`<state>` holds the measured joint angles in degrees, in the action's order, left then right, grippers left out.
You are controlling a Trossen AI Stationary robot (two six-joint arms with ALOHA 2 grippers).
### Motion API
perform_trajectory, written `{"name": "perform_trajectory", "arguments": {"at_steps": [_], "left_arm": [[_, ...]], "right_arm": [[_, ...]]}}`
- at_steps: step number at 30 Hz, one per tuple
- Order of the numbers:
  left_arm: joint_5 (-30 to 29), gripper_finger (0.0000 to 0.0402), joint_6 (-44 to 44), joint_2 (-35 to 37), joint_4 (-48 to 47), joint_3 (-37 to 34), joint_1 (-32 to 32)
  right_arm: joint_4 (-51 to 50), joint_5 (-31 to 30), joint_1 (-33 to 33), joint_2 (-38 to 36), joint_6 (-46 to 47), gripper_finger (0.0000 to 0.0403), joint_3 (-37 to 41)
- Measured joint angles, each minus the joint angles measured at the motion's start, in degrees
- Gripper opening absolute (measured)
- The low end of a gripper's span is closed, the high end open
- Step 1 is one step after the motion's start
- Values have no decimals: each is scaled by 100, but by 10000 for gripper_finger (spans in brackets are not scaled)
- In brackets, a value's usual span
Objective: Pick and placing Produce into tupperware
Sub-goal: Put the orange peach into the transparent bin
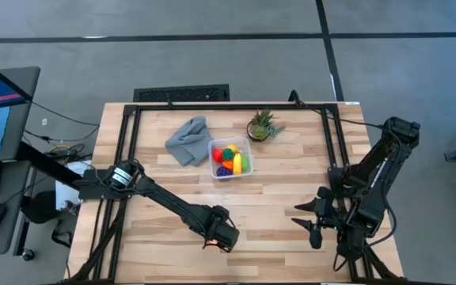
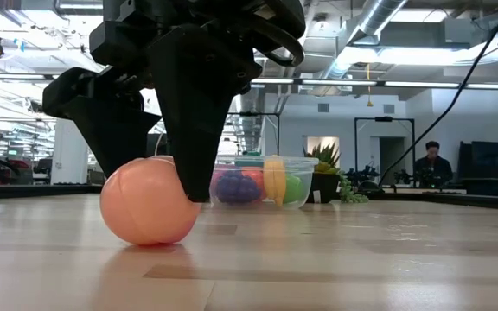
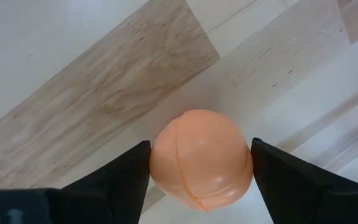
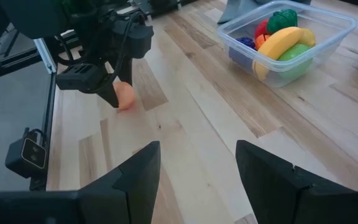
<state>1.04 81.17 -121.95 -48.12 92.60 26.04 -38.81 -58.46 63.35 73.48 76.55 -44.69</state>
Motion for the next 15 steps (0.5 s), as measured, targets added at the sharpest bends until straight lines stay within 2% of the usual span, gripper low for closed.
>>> {"name": "perform_trajectory", "arguments": {"at_steps": [15], "left_arm": [[-17,248,-131,2,-44,0,2]], "right_arm": [[4,2,0,-1,7,234,0]]}}
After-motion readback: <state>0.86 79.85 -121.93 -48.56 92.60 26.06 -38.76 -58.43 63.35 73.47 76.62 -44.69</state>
